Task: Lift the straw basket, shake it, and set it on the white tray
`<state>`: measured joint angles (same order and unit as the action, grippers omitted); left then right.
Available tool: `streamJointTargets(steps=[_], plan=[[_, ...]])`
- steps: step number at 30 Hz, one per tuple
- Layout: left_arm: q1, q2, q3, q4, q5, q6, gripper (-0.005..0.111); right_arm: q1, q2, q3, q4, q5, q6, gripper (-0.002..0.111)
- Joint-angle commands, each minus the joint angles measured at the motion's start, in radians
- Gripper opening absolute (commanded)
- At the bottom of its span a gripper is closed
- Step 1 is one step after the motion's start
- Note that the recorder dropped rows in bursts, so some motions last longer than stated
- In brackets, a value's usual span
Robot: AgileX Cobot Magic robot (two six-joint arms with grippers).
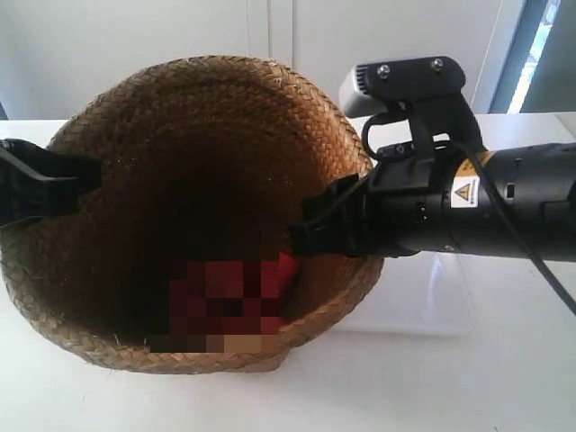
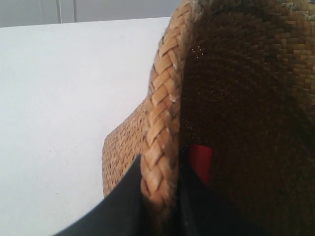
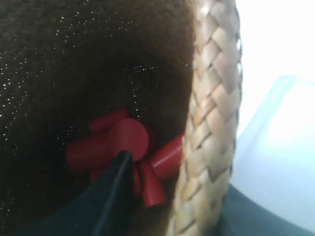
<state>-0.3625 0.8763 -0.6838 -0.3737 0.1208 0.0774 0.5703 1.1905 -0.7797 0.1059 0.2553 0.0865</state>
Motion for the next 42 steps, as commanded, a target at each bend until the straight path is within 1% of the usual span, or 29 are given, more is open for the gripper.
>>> streamJointTargets(steps=[1, 11, 17, 23, 25, 29, 33, 42], plan=[[-0.009, -0.049, 0.013, 0.015, -0.011, 0.058, 0.0, 0.009, -0.044, 0.024, -0.027, -0.056, -0.026, 0.0], [-0.009, -0.047, 0.023, 0.015, -0.022, 0.058, 0.0, 0.009, -0.023, 0.024, -0.029, -0.086, -0.038, 0.0], [-0.009, -0.047, 0.023, 0.015, -0.027, 0.054, 0.0, 0.009, 0.011, 0.024, -0.027, -0.073, -0.036, 0.0], [-0.009, -0.043, 0.023, 0.015, -0.077, -0.002, 0.0, 0.009, 0.044, 0.014, -0.027, -0.048, -0.029, 0.0], [-0.009, -0.03, 0.023, 0.015, -0.072, -0.002, 0.0, 0.009, 0.044, -0.002, -0.027, -0.031, -0.021, 0.0], [-0.009, 0.004, 0.023, 0.019, -0.02, 0.009, 0.0, 0.009, 0.044, -0.012, -0.027, 0.011, -0.021, 0.0], [-0.009, 0.008, 0.023, 0.015, -0.042, 0.007, 0.0, 0.009, 0.044, -0.012, -0.029, 0.058, -0.021, 0.0], [-0.009, 0.008, 0.023, 0.019, -0.049, 0.009, 0.0, 0.009, 0.058, -0.012, -0.031, 0.04, -0.021, 0.0]])
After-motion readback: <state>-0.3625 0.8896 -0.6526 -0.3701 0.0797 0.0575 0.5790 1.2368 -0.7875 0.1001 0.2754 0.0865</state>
